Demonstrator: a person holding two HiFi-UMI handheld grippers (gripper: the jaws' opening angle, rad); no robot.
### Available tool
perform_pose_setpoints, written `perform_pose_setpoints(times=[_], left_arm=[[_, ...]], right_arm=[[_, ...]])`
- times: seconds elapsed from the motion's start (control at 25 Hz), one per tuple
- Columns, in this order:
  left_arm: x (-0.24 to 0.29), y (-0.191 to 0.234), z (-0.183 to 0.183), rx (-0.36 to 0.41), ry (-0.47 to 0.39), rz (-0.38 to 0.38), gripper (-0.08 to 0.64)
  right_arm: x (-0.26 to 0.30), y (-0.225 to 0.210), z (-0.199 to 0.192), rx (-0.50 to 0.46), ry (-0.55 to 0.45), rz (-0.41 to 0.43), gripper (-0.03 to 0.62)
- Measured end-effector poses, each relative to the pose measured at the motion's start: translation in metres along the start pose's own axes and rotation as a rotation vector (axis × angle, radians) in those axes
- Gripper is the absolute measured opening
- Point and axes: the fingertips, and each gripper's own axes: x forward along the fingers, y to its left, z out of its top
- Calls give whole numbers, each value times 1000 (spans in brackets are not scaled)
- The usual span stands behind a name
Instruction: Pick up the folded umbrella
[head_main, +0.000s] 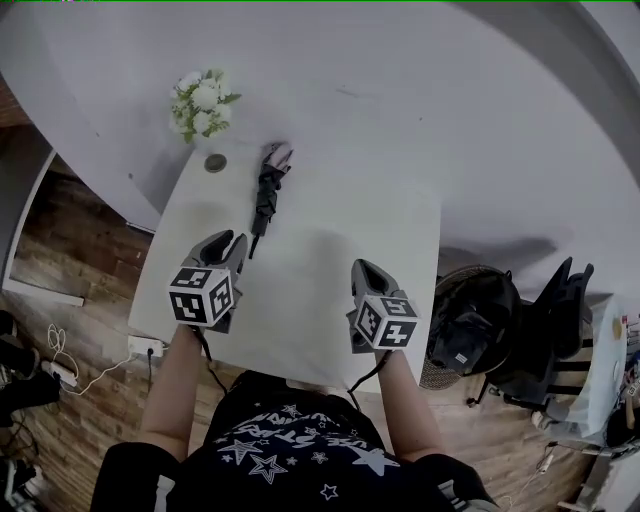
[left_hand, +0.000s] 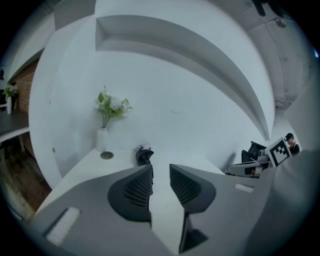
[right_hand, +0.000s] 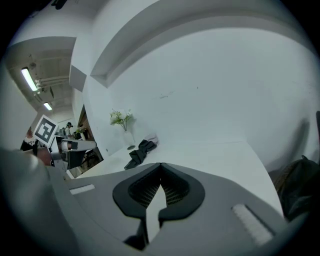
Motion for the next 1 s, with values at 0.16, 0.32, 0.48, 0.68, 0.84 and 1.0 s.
perform_pose_setpoints(times=[0.16, 0.32, 0.48, 0.68, 0.84, 1.0], left_arm=[[38, -2, 9, 80, -2, -61, 361], [74, -1, 0, 91, 70, -74, 441], [111, 9, -11, 34, 149, -57, 459], [152, 22, -9, 9, 185, -35, 459], [174, 31, -23, 22, 245, -20, 459], [187, 38, -40, 35, 303, -5, 459]], right_arm=[[9, -2, 3, 20, 4, -41, 17], [18, -9, 4, 43, 10, -82, 17], [30, -17, 3, 62, 25, -110, 17], [49, -25, 0, 78, 53, -129, 17], [60, -29, -5, 92, 73, -133, 17], [70, -32, -7, 118, 76, -131, 17]])
